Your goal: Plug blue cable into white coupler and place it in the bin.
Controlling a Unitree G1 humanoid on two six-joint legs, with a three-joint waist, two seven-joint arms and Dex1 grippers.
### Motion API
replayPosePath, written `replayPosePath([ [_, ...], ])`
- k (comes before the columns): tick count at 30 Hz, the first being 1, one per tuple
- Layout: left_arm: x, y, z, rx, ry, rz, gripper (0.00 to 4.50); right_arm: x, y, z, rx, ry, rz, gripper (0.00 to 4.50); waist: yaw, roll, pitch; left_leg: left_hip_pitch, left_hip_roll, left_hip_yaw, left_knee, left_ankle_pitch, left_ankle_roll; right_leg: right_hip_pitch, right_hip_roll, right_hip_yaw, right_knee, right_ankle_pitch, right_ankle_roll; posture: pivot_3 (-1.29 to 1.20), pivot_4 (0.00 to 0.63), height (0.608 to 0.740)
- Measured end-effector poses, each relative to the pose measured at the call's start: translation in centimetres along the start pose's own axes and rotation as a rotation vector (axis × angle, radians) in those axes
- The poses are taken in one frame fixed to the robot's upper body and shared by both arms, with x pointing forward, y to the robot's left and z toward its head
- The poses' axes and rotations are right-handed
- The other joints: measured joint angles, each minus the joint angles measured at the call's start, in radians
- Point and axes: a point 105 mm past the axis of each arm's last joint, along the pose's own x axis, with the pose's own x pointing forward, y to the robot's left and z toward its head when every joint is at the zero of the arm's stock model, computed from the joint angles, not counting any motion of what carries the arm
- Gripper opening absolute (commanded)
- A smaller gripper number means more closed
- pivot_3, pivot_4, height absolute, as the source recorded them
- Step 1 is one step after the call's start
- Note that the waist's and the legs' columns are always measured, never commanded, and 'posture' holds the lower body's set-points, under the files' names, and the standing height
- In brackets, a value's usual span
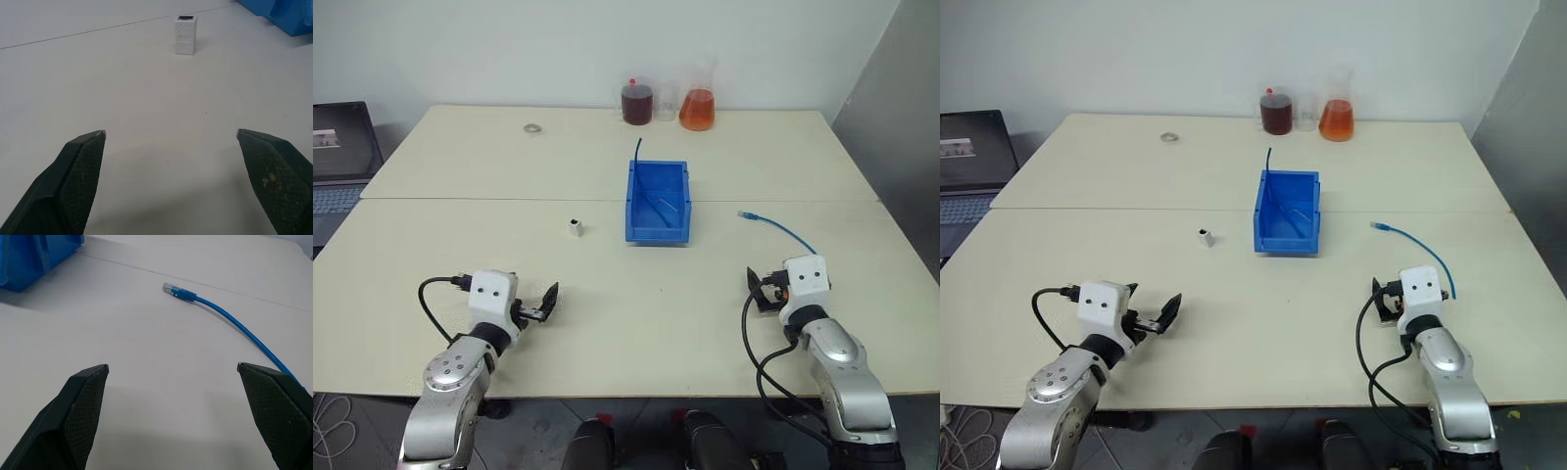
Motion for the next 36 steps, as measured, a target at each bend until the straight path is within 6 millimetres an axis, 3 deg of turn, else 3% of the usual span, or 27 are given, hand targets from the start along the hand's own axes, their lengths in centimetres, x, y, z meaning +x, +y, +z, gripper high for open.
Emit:
replayPosePath([
  [7,0.0,0.1,-0.2,-0.005,0.009,0.022,4.50,-0.4,0.0,0.9,-0.006,-0.034,-0.003,4.48,0.000,0.000,0.000,0.000,0.000,0.000,0.000,0.000,0.000,0.000,0.000,0.000,0.000,0.000,0.000,0.00,0.150,0.740],
  [22,0.4,-0.5,0.4,-0.011,-0.007,-0.018,4.50,-0.8,-0.1,0.3,-0.016,-0.010,0.002,4.48,0.000,0.000,0.000,0.000,0.000,0.000,0.000,0.000,0.000,0.000,0.000,0.000,0.000,0.000,0.000,0.00,0.150,0.740],
  [29,0.0,-3.6,2.4,0.003,-0.030,-0.224,4.50,-0.8,-0.9,0.8,-0.050,-0.016,0.022,4.48,0.000,0.000,0.000,0.000,0.000,0.000,0.000,0.000,0.000,0.000,0.000,0.000,0.000,0.000,0.000,0.00,0.150,0.740],
  [33,0.5,-6.3,5.0,0.100,-0.079,-0.439,4.50,1.1,-2.9,3.4,-0.109,-0.063,0.064,4.48,-0.001,0.000,0.000,0.001,-0.001,0.001,0.001,0.000,0.000,0.001,0.000,0.000,0.001,0.000,0.001,0.00,0.150,0.740],
  [36,0.6,-8.8,6.7,0.151,-0.122,-0.614,4.50,3.0,-4.2,3.6,-0.141,-0.023,0.163,4.48,-0.001,0.000,0.000,0.001,-0.001,0.001,0.000,0.000,0.000,0.001,0.000,0.000,0.000,0.000,0.000,0.00,0.150,0.740],
])
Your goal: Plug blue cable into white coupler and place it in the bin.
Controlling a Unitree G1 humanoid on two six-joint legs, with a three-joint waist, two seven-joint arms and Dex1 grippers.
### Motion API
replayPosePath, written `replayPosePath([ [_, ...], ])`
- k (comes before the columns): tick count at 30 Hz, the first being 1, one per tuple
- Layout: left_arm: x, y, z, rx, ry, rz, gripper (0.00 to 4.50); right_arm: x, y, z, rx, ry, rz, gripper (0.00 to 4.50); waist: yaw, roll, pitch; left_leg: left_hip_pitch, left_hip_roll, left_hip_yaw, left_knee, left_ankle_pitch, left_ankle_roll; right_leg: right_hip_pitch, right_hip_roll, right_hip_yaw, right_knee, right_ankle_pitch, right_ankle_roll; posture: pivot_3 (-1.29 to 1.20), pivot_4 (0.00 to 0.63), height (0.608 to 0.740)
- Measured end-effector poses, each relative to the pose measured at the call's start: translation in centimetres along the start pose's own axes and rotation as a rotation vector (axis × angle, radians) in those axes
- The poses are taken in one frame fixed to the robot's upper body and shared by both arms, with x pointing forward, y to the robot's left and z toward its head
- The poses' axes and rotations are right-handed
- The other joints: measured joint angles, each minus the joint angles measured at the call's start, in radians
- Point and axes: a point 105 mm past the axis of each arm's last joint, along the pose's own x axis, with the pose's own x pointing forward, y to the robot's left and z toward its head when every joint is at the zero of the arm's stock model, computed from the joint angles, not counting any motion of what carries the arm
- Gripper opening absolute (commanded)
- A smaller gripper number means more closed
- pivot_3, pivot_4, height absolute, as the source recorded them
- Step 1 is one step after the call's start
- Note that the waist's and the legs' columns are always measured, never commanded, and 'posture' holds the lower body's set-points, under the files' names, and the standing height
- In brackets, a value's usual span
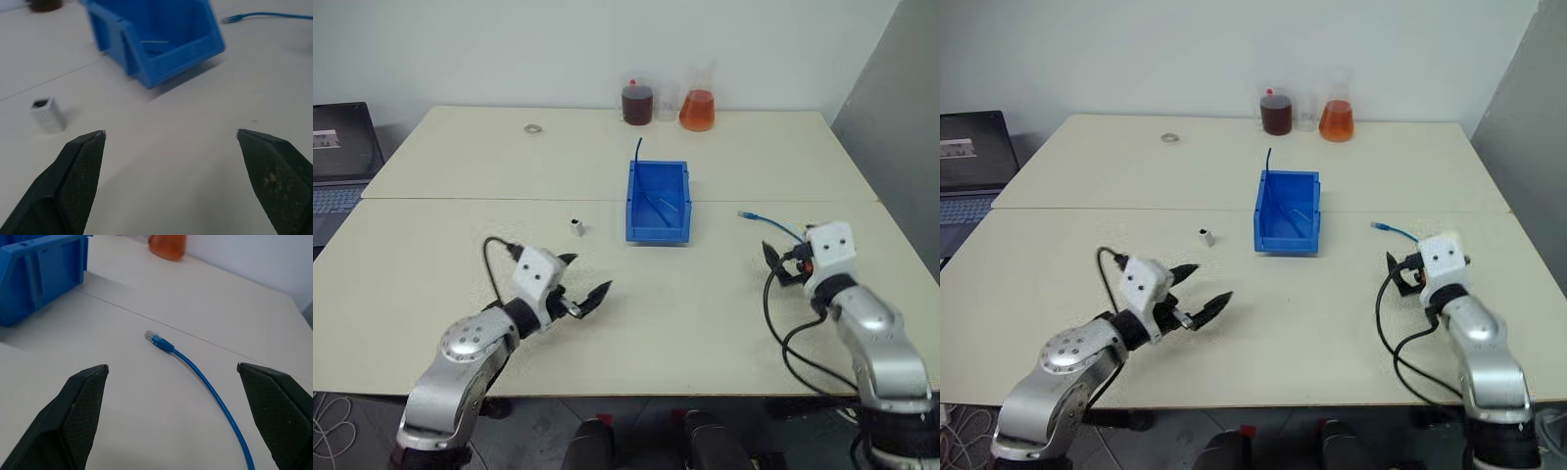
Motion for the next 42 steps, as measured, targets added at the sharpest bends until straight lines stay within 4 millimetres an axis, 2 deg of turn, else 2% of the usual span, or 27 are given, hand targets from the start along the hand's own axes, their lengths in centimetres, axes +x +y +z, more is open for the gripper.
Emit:
replayPosePath([
  [4,2.1,-1.0,1.6,0.063,-0.035,-0.159,4.50,2.3,-1.4,-1.2,0.007,0.071,0.162,4.48,0.000,0.000,0.000,0.000,0.000,0.000,0.000,0.000,0.000,0.000,0.000,0.000,-0.001,0.000,0.000,0.00,0.150,0.740],
  [5,3.1,-1.3,1.9,0.079,-0.039,-0.207,4.50,3.5,-1.9,-1.6,0.029,0.099,0.207,4.48,-0.003,0.000,0.001,0.000,-0.001,0.001,0.000,0.000,0.000,0.000,0.000,0.001,-0.001,0.000,0.000,0.00,0.150,0.740],
  [9,4.7,-2.0,1.9,0.088,-0.050,-0.274,4.50,5.4,-3.1,-2.0,0.038,0.132,0.231,4.48,-0.012,0.001,0.001,-0.001,-0.001,0.001,0.000,0.000,0.001,-0.001,0.000,0.000,0.000,0.000,-0.001,0.00,0.150,0.740],
  [15,5.3,-3.0,1.2,0.111,-0.046,-0.337,4.50,7.5,-4.2,-2.6,0.069,0.204,0.228,4.48,-0.020,0.001,0.001,-0.002,-0.001,0.002,-0.001,0.000,0.000,-0.002,-0.002,0.001,-0.001,0.000,-0.002,0.00,0.150,0.740],
  [19,5.5,-2.8,1.0,0.115,-0.046,-0.322,4.50,7.6,-4.6,-3.9,0.087,0.303,0.214,4.48,-0.021,0.001,0.001,-0.002,-0.001,0.001,0.000,0.000,0.000,-0.001,-0.002,0.000,-0.001,0.000,-0.002,0.00,0.150,0.740],
  [22,5.9,-3.0,1.4,0.115,-0.065,-0.326,4.50,7.8,-4.5,-3.8,0.131,0.335,0.220,3.96,-0.021,0.001,0.001,-0.002,-0.002,0.001,0.000,0.000,0.000,-0.001,-0.003,0.000,0.000,0.000,-0.001,0.00,0.150,0.740],
  [28,6.0,-3.0,1.4,0.110,-0.071,-0.309,4.50,7.6,-4.5,-4.1,0.209,0.359,0.215,2.55,-0.020,0.001,0.001,-0.001,-0.002,0.001,0.000,0.000,0.000,0.000,-0.003,0.000,0.001,0.000,-0.001,0.00,0.150,0.740],
  [38,5.9,-2.9,1.3,0.103,-0.068,-0.291,4.50,7.6,-4.8,-4.3,0.219,0.366,0.199,0.32,-0.020,0.002,0.001,-0.001,-0.002,0.001,0.000,0.000,0.000,0.000,-0.003,0.000,0.002,0.000,-0.001,0.00,0.150,0.740],
  [40,5.9,-2.9,1.3,0.103,-0.068,-0.290,4.50,7.4,-4.9,-4.4,0.217,0.366,0.200,0.05,-0.020,0.002,0.001,-0.001,-0.002,0.000,0.001,0.000,0.000,0.000,-0.003,0.000,0.002,0.000,-0.001,0.00,0.150,0.740],
  [42,5.9,-2.9,1.3,0.101,-0.065,-0.291,4.50,7.1,-5.0,-4.5,0.212,0.363,0.217,0.05,-0.017,0.002,0.001,-0.001,-0.002,0.000,0.001,0.000,0.000,0.000,-0.003,0.000,0.002,0.000,-0.001,0.00,0.150,0.740],
])
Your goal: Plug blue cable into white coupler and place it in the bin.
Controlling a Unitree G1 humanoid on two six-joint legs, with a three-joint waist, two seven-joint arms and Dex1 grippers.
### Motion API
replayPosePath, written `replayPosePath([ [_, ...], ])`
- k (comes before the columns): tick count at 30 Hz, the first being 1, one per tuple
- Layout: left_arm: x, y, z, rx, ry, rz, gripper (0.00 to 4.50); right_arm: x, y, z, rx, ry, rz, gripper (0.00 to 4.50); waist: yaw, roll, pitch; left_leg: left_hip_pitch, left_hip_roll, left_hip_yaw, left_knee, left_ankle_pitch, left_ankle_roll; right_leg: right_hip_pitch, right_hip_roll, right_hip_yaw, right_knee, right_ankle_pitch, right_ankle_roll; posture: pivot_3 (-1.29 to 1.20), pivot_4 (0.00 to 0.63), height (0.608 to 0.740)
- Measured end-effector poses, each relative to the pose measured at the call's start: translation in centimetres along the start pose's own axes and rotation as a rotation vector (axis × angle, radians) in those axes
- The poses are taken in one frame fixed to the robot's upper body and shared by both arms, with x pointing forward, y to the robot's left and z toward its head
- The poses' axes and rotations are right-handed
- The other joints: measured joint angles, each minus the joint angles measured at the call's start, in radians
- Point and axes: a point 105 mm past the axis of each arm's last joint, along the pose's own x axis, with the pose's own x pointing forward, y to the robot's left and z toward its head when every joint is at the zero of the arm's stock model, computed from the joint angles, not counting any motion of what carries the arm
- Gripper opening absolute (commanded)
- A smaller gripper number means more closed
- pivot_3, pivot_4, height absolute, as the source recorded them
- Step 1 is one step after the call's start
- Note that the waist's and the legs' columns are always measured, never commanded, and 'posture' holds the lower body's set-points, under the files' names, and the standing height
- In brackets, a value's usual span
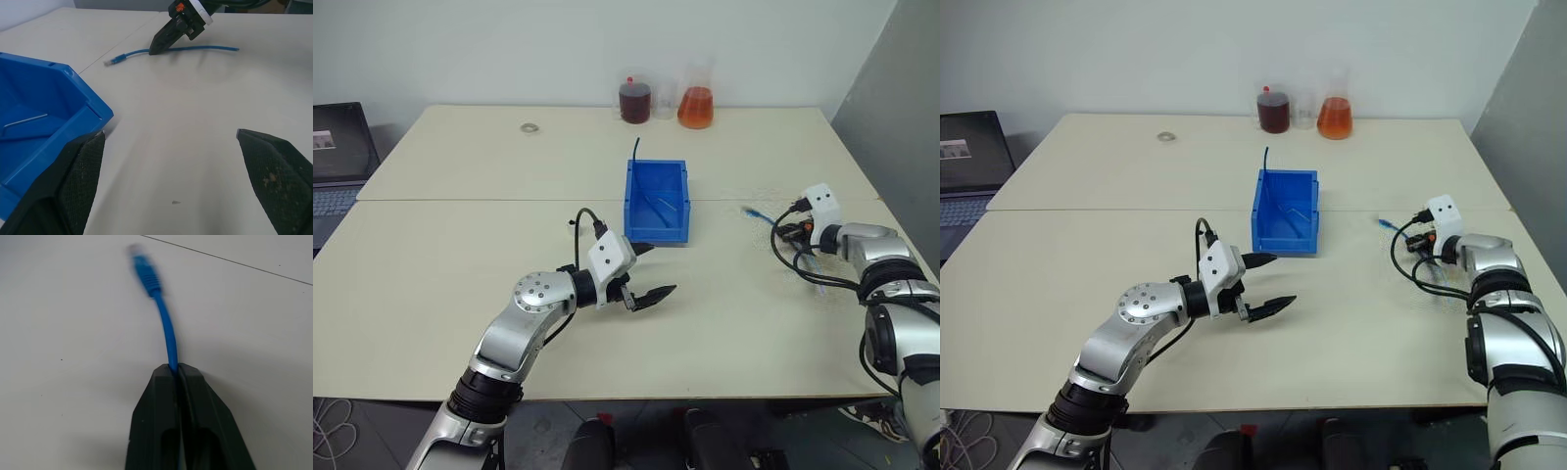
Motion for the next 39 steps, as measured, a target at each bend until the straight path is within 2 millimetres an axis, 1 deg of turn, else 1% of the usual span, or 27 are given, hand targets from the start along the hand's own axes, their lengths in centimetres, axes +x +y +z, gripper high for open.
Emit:
replayPosePath([
  [2,-0.4,0.0,-0.1,-0.010,0.007,0.008,4.50,-0.6,-0.1,-0.5,-0.024,0.005,0.033,0.05,0.004,0.000,0.000,0.000,0.000,0.000,0.000,0.000,0.000,0.000,0.000,0.000,0.000,0.000,0.000,0.00,0.150,0.740],
  [4,-1.1,0.2,-0.2,-0.031,0.018,0.032,4.50,-1.6,0.1,-1.2,-0.091,0.014,0.096,0.05,0.006,0.000,0.000,-0.001,0.000,-0.001,0.000,0.000,0.000,0.000,0.000,-0.001,-0.001,0.000,0.000,0.00,0.150,0.740],
  [5,-1.8,0.2,-0.2,-0.043,0.015,0.048,4.50,-2.2,0.5,-1.6,-0.121,0.017,0.133,0.05,0.009,0.000,0.000,-0.001,0.001,-0.001,-0.001,0.000,0.000,0.000,0.000,-0.001,-0.001,0.000,0.000,0.00,0.150,0.740],
  [6,-2.7,0.4,-0.2,-0.061,0.016,0.087,4.50,-3.6,1.3,-2.2,-0.169,0.028,0.195,0.05,0.012,0.001,0.000,-0.001,0.001,-0.002,-0.001,0.000,0.000,-0.001,0.000,-0.001,-0.002,0.000,0.000,0.00,0.150,0.740],
  [7,-2.9,0.5,-0.2,-0.063,0.016,0.098,4.50,-3.7,1.6,-2.5,-0.173,0.032,0.210,0.05,0.014,0.001,0.000,-0.001,0.001,-0.002,-0.001,0.000,0.000,-0.001,0.000,-0.001,-0.002,0.000,0.000,0.00,0.150,0.740],
  [9,-4.5,1.2,0.0,-0.088,0.008,0.189,4.50,-5.0,3.8,-3.2,-0.204,0.044,0.299,0.05,0.017,0.001,0.000,-0.002,0.002,-0.002,-0.001,0.000,0.000,-0.001,0.000,-0.001,-0.001,0.000,0.000,0.00,0.150,0.740],
  [10,-5.7,1.7,0.2,-0.107,0.002,0.259,4.50,-5.8,5.8,-3.5,-0.224,0.046,0.367,0.05,0.015,0.002,0.000,-0.001,0.003,-0.002,0.000,0.000,0.000,-0.001,0.001,-0.001,-0.001,0.000,0.000,0.00,0.150,0.740],
  [11,-6.5,2.0,0.3,-0.120,-0.001,0.301,4.50,-6.2,7.1,-3.5,-0.234,0.043,0.412,0.05,0.013,0.002,0.000,0.000,0.003,-0.002,0.000,0.000,0.000,-0.001,0.001,-0.001,0.000,0.000,0.000,0.00,0.150,0.740],
  [12,-7.6,2.3,0.3,-0.134,0.000,0.360,4.50,-6.7,8.9,-3.2,-0.242,0.032,0.463,0.05,0.010,0.002,0.000,0.000,0.002,-0.002,0.000,0.000,0.000,-0.001,0.001,0.000,0.001,0.000,0.000,0.00,0.150,0.740],
  [13,-7.9,2.2,0.2,-0.136,0.003,0.375,4.50,-6.9,9.5,-3.0,-0.249,0.024,0.479,0.05,0.008,0.002,0.000,0.001,0.002,-0.002,0.000,0.000,0.000,0.000,0.001,0.000,0.002,-0.001,0.001,0.00,0.150,0.740],
  [16,-10.2,1.2,-0.7,-0.184,0.041,0.459,4.50,-7.6,13.8,-1.2,-0.301,-0.050,0.572,0.05,0.000,0.001,0.000,0.003,0.003,-0.002,0.001,0.000,0.000,0.001,0.003,0.000,0.002,-0.003,0.004,0.00,0.150,0.740],
  [17,-10.9,0.6,-1.1,-0.210,0.058,0.482,4.50,-7.3,15.7,-0.9,-0.308,-0.073,0.612,0.05,0.001,0.001,0.000,0.003,0.003,-0.003,0.001,0.000,0.000,0.001,0.003,-0.001,0.002,-0.003,0.005,0.00,0.150,0.740],
  [18,-11.1,0.3,-1.1,-0.216,0.060,0.487,4.50,-7.1,16.4,-0.9,-0.305,-0.078,0.625,0.05,0.001,0.000,0.001,0.003,0.003,-0.003,0.001,0.000,0.000,0.001,0.003,-0.001,0.002,-0.003,0.005,0.00,0.150,0.740],
  [19,-12.0,-0.9,-1.6,-0.236,0.089,0.488,4.50,-6.2,18.3,-0.7,-0.296,-0.091,0.657,0.05,-0.003,-0.001,0.000,0.003,0.003,-0.002,0.000,0.000,0.000,0.001,0.003,0.000,0.002,-0.003,0.005,0.00,0.150,0.740],
  [21,-12.5,-2.9,-2.5,-0.264,0.133,0.449,4.50,-5.1,20.8,-1.1,-0.301,-0.082,0.709,0.05,-0.009,-0.001,0.000,0.004,0.003,-0.001,0.000,0.000,0.000,0.001,0.003,0.001,0.003,-0.003,0.004,0.00,0.150,0.740],
  [22,-12.8,-4.1,-3.2,-0.285,0.164,0.422,4.50,-4.3,22.3,-1.6,-0.311,-0.061,0.743,0.05,-0.007,-0.001,0.000,0.003,0.003,-0.001,0.000,0.000,0.000,0.000,0.003,0.000,0.003,-0.003,0.003,0.00,0.150,0.740],
  [24,-13.1,-4.9,-3.8,-0.293,0.195,0.397,4.50,-3.6,23.3,-1.8,-0.331,-0.045,0.758,0.05,0.001,-0.001,0.000,0.002,0.003,-0.002,0.000,0.000,-0.001,0.000,0.002,-0.001,0.002,-0.003,0.003,0.00,0.150,0.740],
  [25,-13.3,-5.2,-4.1,-0.281,0.213,0.389,4.50,-3.1,23.8,-1.6,-0.340,-0.045,0.762,0.05,0.006,-0.001,0.000,0.002,0.002,-0.002,0.000,0.000,-0.001,0.000,0.002,-0.001,0.002,-0.003,0.003,0.00,0.150,0.740],
  [29,-14.0,-5.6,-4.7,-0.237,0.249,0.374,4.50,-1.6,25.5,-0.6,-0.403,-0.059,0.789,0.05,0.009,-0.002,0.000,0.003,0.003,-0.001,0.000,0.000,0.000,0.000,0.003,0.000,0.000,-0.003,0.003,0.00,0.150,0.740],
  [34,-14.7,-5.8,-6.0,-0.271,0.269,0.404,4.50,-0.1,26.2,-0.6,-0.454,-0.066,0.787,0.05,0.007,-0.002,0.000,0.001,0.003,-0.001,-0.001,0.000,0.000,-0.001,0.003,-0.001,-0.001,-0.002,-0.001,0.00,0.150,0.740],
  [39,-14.2,-5.7,-6.1,-0.273,0.250,0.423,4.50,0.6,26.8,-0.2,-0.457,-0.093,0.777,0.05,0.004,-0.002,0.000,0.002,0.004,-0.001,-0.001,0.000,0.000,-0.001,0.003,-0.001,0.000,-0.002,-0.001,0.00,0.150,0.740],
])
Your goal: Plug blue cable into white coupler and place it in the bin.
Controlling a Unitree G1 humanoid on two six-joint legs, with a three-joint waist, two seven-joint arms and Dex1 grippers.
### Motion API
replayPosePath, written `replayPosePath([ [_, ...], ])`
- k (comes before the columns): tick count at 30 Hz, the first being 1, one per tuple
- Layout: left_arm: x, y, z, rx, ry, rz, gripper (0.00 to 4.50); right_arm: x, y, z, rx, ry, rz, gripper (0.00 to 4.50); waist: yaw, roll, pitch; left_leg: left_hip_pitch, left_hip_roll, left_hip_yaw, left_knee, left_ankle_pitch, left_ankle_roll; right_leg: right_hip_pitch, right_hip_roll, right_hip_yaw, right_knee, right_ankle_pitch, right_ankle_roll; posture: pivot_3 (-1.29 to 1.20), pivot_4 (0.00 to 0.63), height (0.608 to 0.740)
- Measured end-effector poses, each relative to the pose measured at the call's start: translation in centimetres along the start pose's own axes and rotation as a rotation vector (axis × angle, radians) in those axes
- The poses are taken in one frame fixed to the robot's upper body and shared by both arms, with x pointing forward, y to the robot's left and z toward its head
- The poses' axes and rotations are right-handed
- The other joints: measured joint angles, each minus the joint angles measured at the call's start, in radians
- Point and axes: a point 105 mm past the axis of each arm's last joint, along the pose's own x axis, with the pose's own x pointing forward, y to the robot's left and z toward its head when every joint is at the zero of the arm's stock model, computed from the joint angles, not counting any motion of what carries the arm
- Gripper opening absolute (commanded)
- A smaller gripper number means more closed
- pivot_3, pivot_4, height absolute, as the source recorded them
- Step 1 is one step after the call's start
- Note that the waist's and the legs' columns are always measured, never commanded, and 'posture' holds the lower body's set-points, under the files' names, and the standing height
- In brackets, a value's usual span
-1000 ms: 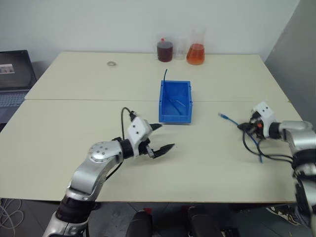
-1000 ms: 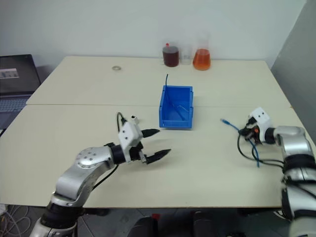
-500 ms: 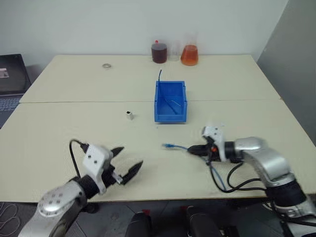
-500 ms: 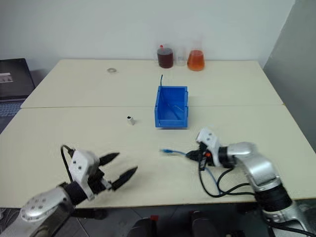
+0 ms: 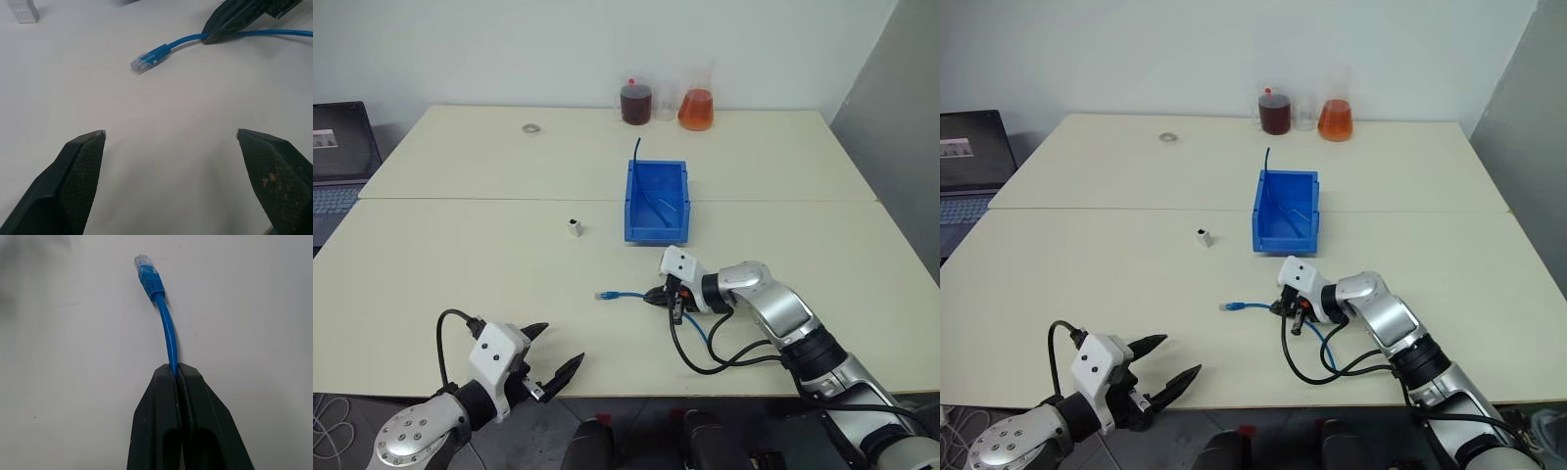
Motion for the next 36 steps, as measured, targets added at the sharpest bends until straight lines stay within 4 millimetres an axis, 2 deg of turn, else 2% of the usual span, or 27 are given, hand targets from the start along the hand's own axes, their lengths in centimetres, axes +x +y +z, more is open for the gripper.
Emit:
replayPosePath([
  [2,0.3,0.0,0.0,0.002,-0.003,0.001,4.50,0.0,-0.1,-0.1,0.000,-0.001,-0.003,0.47,0.000,0.000,0.000,0.000,0.000,0.000,0.000,0.000,0.000,0.000,0.000,0.000,0.000,0.000,0.000,0.00,0.150,0.740],
  [3,0.4,0.1,0.0,0.002,-0.005,0.007,4.50,0.1,-0.1,-0.1,0.000,-0.004,-0.003,0.52,-0.001,0.000,0.000,0.000,0.000,0.000,0.000,0.000,0.000,0.000,0.000,0.000,0.000,0.000,0.000,0.00,0.150,0.740],
  [10,1.1,1.1,0.6,0.014,-0.028,0.030,4.50,0.2,0.1,0.1,0.005,-0.016,0.012,2.15,-0.007,0.000,0.000,0.000,0.000,0.000,0.000,0.000,0.000,0.000,0.000,0.000,0.001,0.000,0.000,0.00,0.150,0.740],
  [15,1.3,1.5,0.6,0.008,-0.029,0.030,4.50,-1.6,-0.7,-0.6,0.022,0.012,-0.022,3.42,-0.006,0.000,0.000,0.000,0.000,0.000,0.000,0.000,0.000,0.000,0.000,0.000,0.000,0.000,0.000,0.00,0.150,0.740],
  [19,1.5,1.6,0.7,0.011,-0.031,0.023,4.50,-2.7,-0.3,-0.8,0.047,0.017,-0.016,4.37,-0.007,0.000,0.000,0.000,0.000,-0.001,0.000,0.000,0.000,0.000,0.000,0.000,0.000,0.000,0.000,0.00,0.150,0.740],
  [23,1.7,2.0,1.1,0.026,-0.039,0.019,4.50,-3.5,0.0,-0.3,0.048,0.009,-0.011,4.44,-0.007,0.000,0.000,0.000,0.000,-0.001,0.000,0.000,0.000,0.000,0.000,0.000,0.000,0.000,0.001,0.00,0.150,0.740],
  [27,2.1,4.0,1.7,0.028,-0.046,0.042,4.50,-5.5,0.0,0.8,0.044,-0.028,-0.030,4.44,-0.004,0.000,0.000,-0.001,0.000,-0.001,0.000,0.000,0.000,0.000,0.000,-0.001,0.000,-0.001,0.001,0.00,0.150,0.740],
  [28,1.9,5.0,1.8,0.038,-0.043,0.065,4.50,-6.7,-0.2,1.3,0.037,-0.041,-0.042,4.44,-0.004,0.000,0.000,-0.001,0.000,-0.001,0.000,0.000,0.000,0.000,0.000,-0.001,-0.001,0.000,0.001,0.00,0.150,0.740],
  [31,2.7,5.4,1.8,0.086,-0.016,-0.036,4.50,-8.2,0.7,1.0,0.050,-0.031,-0.002,4.44,-0.003,0.000,0.000,-0.002,-0.001,-0.002,-0.001,0.000,0.000,-0.001,0.000,-0.002,-0.002,0.000,0.001,0.00,0.150,0.740],
  [36,5.2,5.8,2.4,0.165,0.025,-0.295,4.50,-10.1,2.5,2.6,0.033,-0.052,0.112,4.44,0.006,0.000,0.001,-0.002,-0.001,-0.001,0.000,0.000,0.000,0.000,0.000,-0.002,-0.002,-0.001,0.002,0.00,0.150,0.740],
])
